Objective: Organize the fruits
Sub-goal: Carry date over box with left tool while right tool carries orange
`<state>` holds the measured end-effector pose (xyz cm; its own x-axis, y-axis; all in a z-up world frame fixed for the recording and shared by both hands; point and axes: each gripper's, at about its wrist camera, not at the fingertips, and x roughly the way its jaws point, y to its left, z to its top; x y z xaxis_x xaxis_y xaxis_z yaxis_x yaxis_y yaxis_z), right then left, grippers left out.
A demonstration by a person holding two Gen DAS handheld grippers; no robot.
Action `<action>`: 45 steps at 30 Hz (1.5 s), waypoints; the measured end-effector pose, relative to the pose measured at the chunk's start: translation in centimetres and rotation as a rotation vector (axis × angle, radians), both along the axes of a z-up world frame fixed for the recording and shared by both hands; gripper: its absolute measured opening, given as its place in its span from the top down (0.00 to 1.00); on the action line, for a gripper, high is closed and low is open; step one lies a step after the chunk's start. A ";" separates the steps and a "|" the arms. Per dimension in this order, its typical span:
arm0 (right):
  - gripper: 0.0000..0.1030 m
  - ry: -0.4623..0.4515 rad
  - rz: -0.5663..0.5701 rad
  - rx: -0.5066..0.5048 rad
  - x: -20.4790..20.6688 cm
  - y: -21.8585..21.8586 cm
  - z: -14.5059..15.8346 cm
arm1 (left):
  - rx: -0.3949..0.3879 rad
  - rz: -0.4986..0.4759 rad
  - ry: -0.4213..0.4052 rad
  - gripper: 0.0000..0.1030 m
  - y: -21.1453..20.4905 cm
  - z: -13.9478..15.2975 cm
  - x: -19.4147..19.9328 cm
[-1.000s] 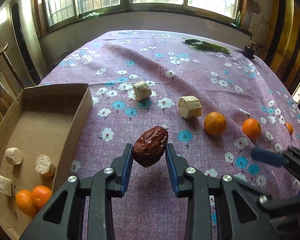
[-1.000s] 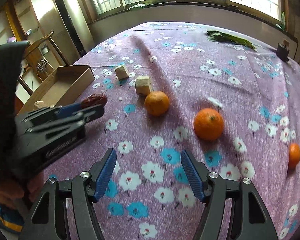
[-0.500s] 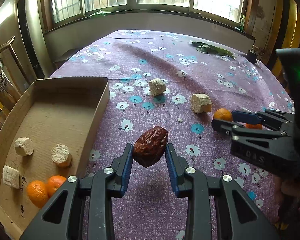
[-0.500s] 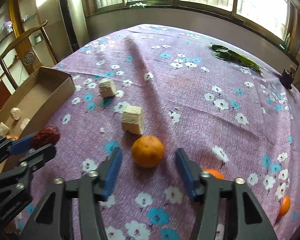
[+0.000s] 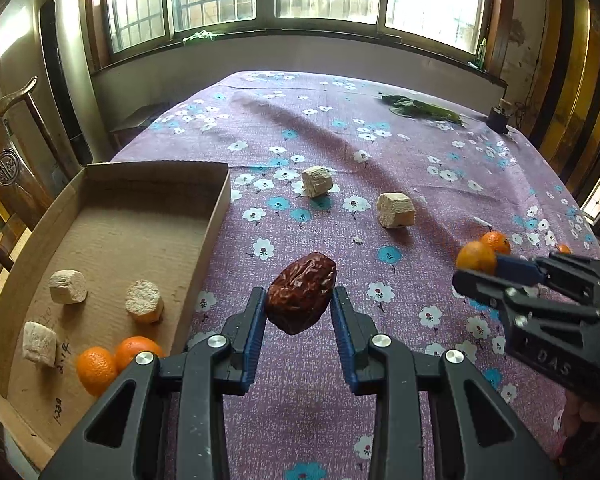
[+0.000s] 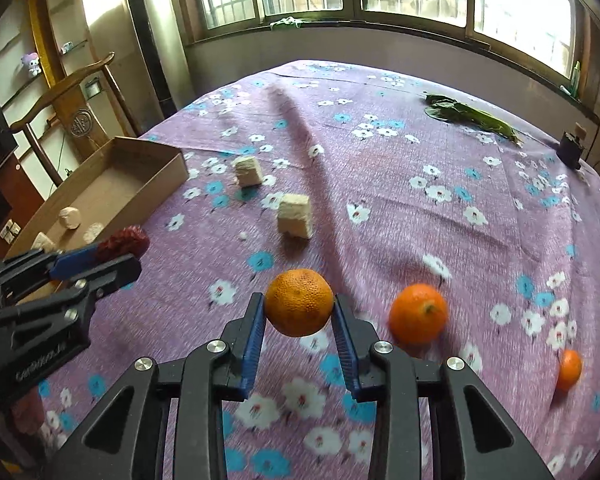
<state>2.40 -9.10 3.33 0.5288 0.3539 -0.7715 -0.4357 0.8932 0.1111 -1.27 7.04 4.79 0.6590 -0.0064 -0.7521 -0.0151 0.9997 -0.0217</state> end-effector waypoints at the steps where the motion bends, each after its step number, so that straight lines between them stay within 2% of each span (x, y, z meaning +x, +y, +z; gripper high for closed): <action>1: 0.65 0.002 0.001 0.006 -0.5 0.0 0.0 | 0.003 0.000 -0.005 0.69 0.0 0.1 -0.3; 19: 0.64 -0.024 0.123 0.049 -6.8 3.9 1.2 | 0.054 0.068 -0.059 0.69 2.7 1.4 -4.9; 27: 0.64 -0.045 0.190 0.078 -8.0 6.7 2.3 | 0.070 0.125 -0.071 0.69 4.9 1.8 -6.4; 45: 0.63 -0.062 0.376 0.053 -10.0 13.5 3.6 | 0.060 0.287 -0.084 0.69 11.3 2.4 -8.8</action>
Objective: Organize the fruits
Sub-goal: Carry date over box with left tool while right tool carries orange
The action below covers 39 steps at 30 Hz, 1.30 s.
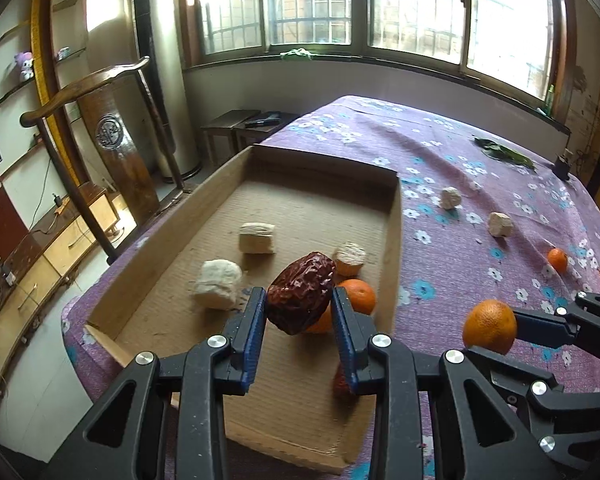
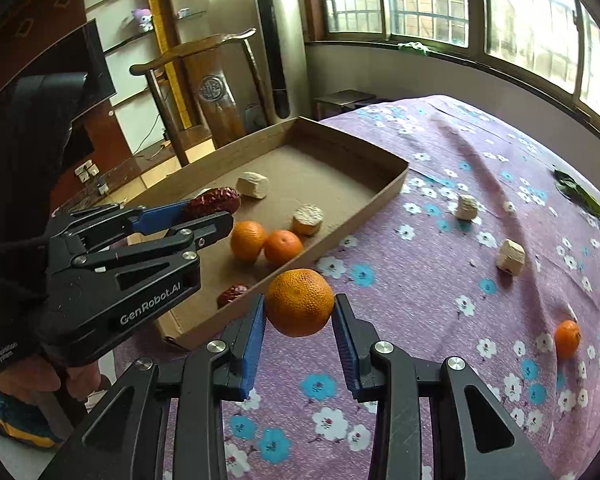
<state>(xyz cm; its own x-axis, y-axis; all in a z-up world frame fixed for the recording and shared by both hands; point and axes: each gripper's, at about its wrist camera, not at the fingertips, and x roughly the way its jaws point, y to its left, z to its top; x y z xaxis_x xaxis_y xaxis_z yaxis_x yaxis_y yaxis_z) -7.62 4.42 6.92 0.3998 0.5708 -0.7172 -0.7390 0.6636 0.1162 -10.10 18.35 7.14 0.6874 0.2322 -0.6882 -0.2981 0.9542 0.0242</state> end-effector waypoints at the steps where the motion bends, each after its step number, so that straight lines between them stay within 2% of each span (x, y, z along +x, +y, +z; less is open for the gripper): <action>1: 0.63 -0.001 0.006 0.002 0.1 0.3 0.1 | -0.002 0.011 -0.002 0.69 0.4 0.0 -0.1; 9: 0.63 0.002 0.061 -0.002 0.8 2.9 0.0 | -0.007 0.095 0.004 0.69 4.1 -0.2 -0.2; 18: 0.63 0.028 0.094 -0.014 1.1 6.1 -0.2 | -0.075 0.143 0.027 0.69 8.5 -1.1 -0.8; 28: 0.63 0.068 0.131 -0.052 0.3 8.7 -2.1 | -0.076 0.136 0.037 0.69 8.7 -2.6 -0.7; 39: 0.63 0.070 0.174 -0.052 0.5 10.0 -2.5 | -0.053 0.161 0.029 0.69 9.2 -2.5 -0.5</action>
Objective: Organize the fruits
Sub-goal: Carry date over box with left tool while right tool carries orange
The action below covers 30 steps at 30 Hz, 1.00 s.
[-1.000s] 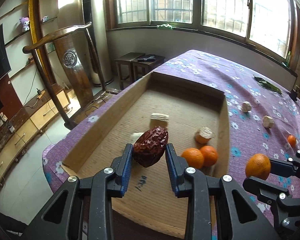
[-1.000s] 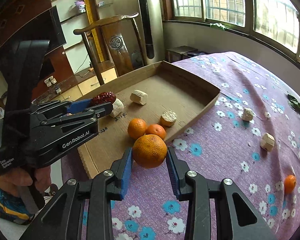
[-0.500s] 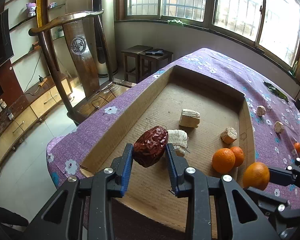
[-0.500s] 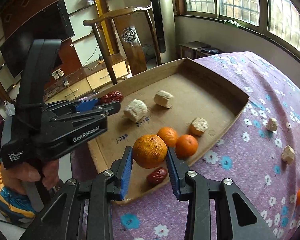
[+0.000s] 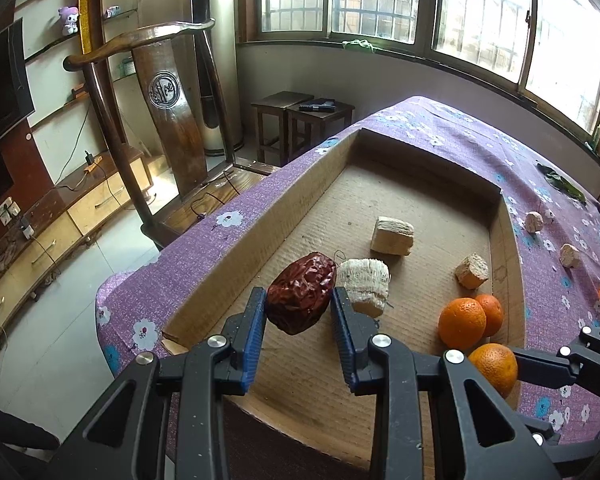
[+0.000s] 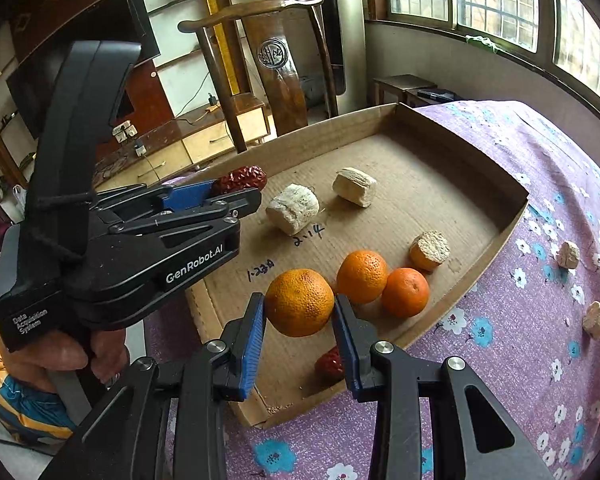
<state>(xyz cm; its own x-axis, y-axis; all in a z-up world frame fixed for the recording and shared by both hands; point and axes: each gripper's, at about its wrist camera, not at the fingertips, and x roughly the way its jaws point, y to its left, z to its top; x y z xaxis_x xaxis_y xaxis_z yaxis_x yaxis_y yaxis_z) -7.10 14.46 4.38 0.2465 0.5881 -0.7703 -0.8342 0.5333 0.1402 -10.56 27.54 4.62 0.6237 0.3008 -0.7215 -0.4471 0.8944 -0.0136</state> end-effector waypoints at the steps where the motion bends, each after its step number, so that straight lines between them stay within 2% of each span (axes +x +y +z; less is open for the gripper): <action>1: 0.63 0.004 0.002 -0.001 0.1 0.1 -0.1 | 0.000 0.003 0.003 0.69 0.0 -0.1 0.0; 30: 0.63 0.020 0.013 -0.037 1.5 1.6 -1.4 | 0.016 0.002 0.022 0.69 -0.1 -0.9 2.0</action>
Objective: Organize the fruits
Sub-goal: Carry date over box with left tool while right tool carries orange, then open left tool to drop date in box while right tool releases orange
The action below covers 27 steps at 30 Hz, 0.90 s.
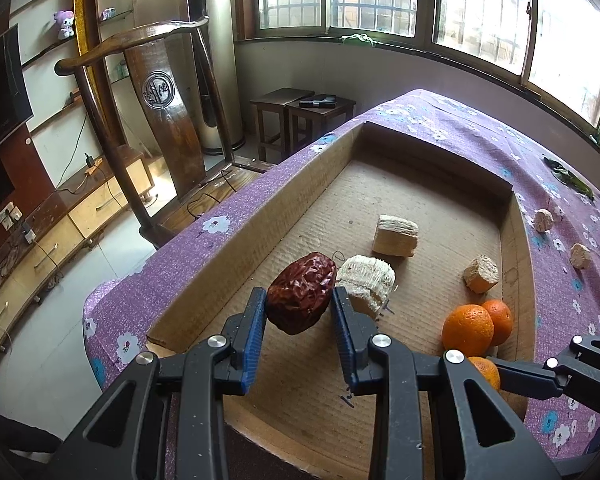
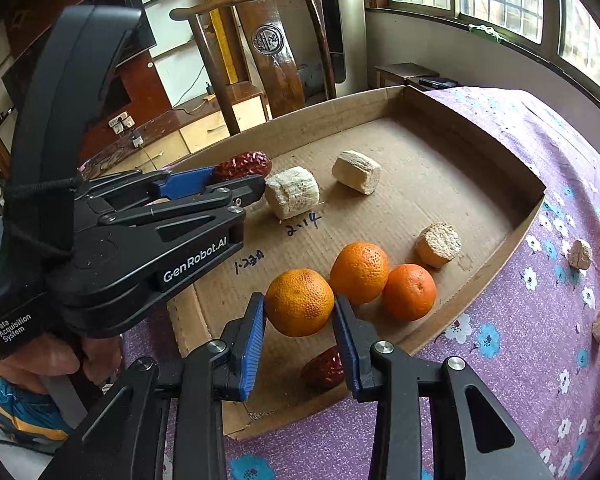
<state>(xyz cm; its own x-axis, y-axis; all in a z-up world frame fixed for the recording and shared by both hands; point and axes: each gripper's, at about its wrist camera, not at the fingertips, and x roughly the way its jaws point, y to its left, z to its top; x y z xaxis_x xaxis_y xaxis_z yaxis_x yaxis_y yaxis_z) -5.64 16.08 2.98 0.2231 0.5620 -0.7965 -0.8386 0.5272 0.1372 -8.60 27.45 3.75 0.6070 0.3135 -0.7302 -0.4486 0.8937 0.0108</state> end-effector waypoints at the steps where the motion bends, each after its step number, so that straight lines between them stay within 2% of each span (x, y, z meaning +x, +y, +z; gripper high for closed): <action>1: 0.63 0.000 0.002 -0.001 0.0 0.1 0.0 | 0.000 0.001 0.000 0.69 -0.1 0.0 0.0; 15: 0.63 0.007 0.023 -0.014 0.1 1.3 -0.6 | 0.000 0.017 0.019 0.69 0.4 -0.6 0.3; 22: 0.50 0.016 0.009 -0.007 -0.2 0.9 -0.1 | -0.025 0.031 0.029 0.69 0.9 -0.9 -0.4; 24: 0.47 0.011 -0.003 0.014 -0.3 0.1 0.6 | -0.013 0.036 0.028 0.62 0.7 -0.6 -0.6; 25: 0.45 0.006 -0.008 0.021 -0.4 -0.3 0.7 | -0.013 0.036 0.021 0.52 0.6 -0.4 -0.7; 26: 0.44 0.001 -0.016 0.027 -0.6 -0.8 1.0 | -0.013 0.035 0.010 0.47 0.5 -0.2 -0.9; 27: 0.43 -0.006 -0.027 0.034 -0.6 -1.4 1.3 | -0.009 0.035 0.001 0.47 0.3 0.2 -1.1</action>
